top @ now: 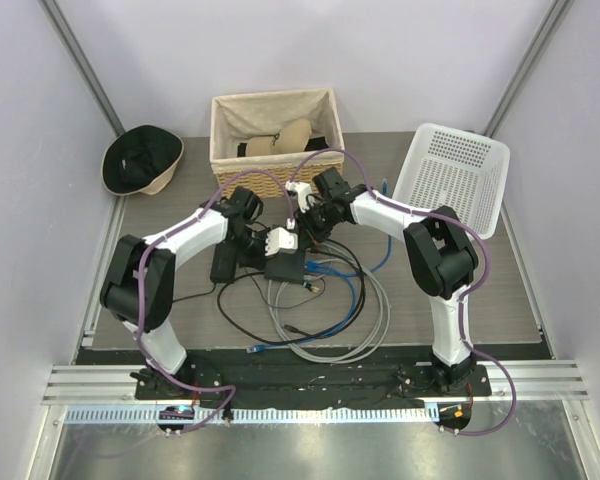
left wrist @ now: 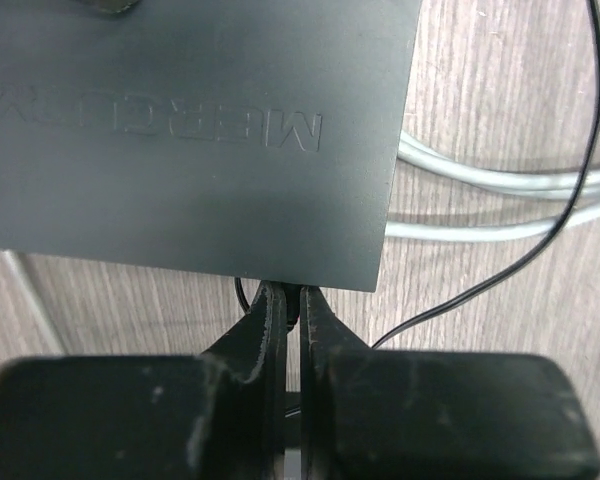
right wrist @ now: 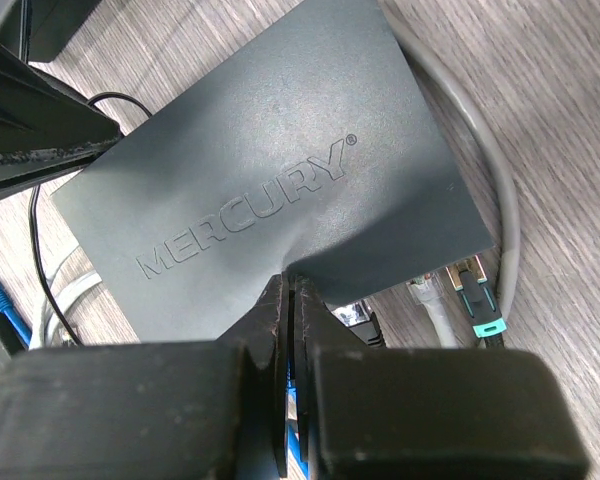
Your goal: Pull the plug from the switch port
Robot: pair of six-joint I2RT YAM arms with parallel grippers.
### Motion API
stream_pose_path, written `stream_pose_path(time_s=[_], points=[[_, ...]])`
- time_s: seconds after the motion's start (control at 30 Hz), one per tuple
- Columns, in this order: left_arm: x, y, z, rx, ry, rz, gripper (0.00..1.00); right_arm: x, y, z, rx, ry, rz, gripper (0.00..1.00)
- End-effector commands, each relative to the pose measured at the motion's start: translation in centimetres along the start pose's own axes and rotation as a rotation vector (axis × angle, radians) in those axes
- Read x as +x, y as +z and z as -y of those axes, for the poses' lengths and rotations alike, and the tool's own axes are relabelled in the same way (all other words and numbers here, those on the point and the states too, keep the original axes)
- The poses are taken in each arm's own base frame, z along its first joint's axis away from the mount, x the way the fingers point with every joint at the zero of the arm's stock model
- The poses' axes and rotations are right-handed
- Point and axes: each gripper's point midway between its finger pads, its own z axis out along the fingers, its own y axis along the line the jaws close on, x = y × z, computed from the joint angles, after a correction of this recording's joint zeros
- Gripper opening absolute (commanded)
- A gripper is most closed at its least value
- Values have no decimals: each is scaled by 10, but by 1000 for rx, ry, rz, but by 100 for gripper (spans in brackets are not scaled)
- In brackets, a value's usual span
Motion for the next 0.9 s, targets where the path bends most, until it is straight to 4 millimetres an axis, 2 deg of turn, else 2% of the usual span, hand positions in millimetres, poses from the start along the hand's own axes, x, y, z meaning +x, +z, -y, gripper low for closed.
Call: stream_pose_path(time_s=[0.0,0.1,0.13,0.17,0.2,0.23,0.27,0.33,0.4,0.43,0.47,0.57,0.7,0.87], points=[[-18,-3,11,115,-32,45,0,28,4,0,14,24,-91,1],[-18,2,10,104,-99,42,0,27,3,1,16,21,-88,1],[-25,-1,-3,36,-78,69,0,27,3,1,20,18,-89,1],[-18,4,1,18,-86,62,0,27,2,1,23,15,-88,1],[-16,2,-3,-32,-76,53,0,27,1,2,26,15,-89,1],[-25,-4,-16,-123,-22,86,0,27,1,2,29,11,-88,2],[-14,3,-8,-128,-17,70,0,28,1,2,29,10,-89,1],[-10,2,-6,-130,50,52,0,29,0,2,30,8,-93,1],[-12,0,-9,-87,67,27,0,29,0,1,26,4,-100,1],[-19,-8,-5,-11,45,15,0,30,-1,1,25,1,-105,1],[-13,1,1,71,10,-13,0,29,-1,2,25,2,-105,1],[-22,-4,6,163,-62,-21,0,28,-1,2,27,-1,-108,2],[-21,-4,10,153,-25,1,0,26,-2,2,31,-8,-102,2],[-10,-2,31,179,-54,-10,0,27,-4,2,35,-16,-102,1]])
